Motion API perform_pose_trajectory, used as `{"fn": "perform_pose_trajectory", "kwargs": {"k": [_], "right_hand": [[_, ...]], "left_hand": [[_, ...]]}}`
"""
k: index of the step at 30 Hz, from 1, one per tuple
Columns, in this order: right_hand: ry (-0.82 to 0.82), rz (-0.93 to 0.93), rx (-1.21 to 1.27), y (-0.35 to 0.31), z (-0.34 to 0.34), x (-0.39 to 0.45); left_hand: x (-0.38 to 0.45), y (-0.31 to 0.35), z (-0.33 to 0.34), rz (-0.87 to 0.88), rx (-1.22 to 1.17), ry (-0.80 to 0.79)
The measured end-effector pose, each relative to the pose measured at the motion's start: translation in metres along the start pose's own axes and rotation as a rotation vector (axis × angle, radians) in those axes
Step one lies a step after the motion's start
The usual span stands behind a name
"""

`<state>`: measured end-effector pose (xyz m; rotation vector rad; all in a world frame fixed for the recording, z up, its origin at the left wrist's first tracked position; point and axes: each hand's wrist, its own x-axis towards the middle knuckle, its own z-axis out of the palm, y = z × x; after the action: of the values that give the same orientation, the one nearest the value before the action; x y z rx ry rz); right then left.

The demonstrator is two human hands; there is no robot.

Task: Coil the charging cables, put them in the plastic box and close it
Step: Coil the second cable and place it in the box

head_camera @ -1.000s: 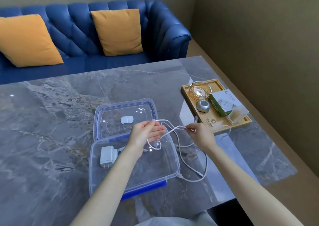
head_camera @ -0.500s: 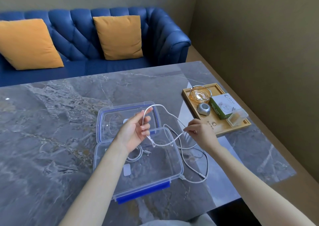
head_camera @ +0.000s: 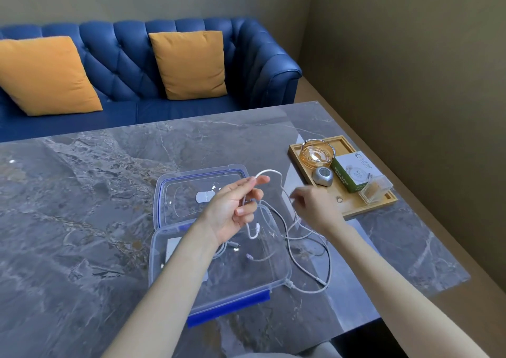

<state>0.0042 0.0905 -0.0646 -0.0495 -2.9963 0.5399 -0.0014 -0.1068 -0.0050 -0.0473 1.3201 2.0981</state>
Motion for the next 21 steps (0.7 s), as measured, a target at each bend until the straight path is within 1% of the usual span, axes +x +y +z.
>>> {"fn": "perform_pose_trajectory", "kwargs": {"k": [1,2,3,6,7,9,11,12,14,16,17,19,21], "right_hand": [[0.129,-0.025,0.138,-0.009,-0.009,0.0],[0.218,-0.084,0.26,-0.019,-0.016,0.0],[0.253,-0.164,0.342,-0.032,-0.023,0.0],[0.207,-0.355,0.397,-0.057,-0.033,0.003],[0.193,-0.386,0.398,-0.061,-0.035,0.004],[0.222,-0.423,0.379,-0.064,-0.036,0.008],[0.276,-0.421,0.362,-0.065,-0.036,0.011],[0.312,-0.391,0.385,-0.065,-0.036,0.013],[0.36,-0.265,0.492,-0.063,-0.038,0.019],[0.361,-0.158,0.584,-0.059,-0.039,0.024],[0.341,-0.135,0.595,-0.057,-0.037,0.022],[0.242,-0.12,0.585,-0.056,-0.028,0.011],[0.119,-0.151,0.539,-0.061,-0.019,-0.005]], "left_hand": [[-0.001,-0.001,0.001,-0.008,-0.001,-0.001],[-0.002,-0.002,0.003,-0.012,-0.005,-0.003],[-0.003,-0.003,0.004,-0.012,-0.012,-0.003],[-0.008,-0.002,0.007,-0.005,-0.071,-0.009],[-0.01,-0.002,0.007,-0.003,-0.099,-0.013],[-0.014,-0.003,0.007,-0.001,-0.147,-0.03],[-0.018,-0.006,0.006,-0.006,-0.187,-0.054],[-0.02,-0.008,0.007,-0.019,-0.201,-0.081],[-0.024,-0.012,0.008,-0.045,-0.198,-0.173],[-0.028,-0.012,0.013,-0.035,-0.16,-0.261],[-0.03,-0.007,0.015,-0.018,-0.159,-0.29],[-0.032,0.01,0.021,0.033,-0.221,-0.31],[-0.029,0.028,0.023,0.12,-0.264,-0.27]]}}
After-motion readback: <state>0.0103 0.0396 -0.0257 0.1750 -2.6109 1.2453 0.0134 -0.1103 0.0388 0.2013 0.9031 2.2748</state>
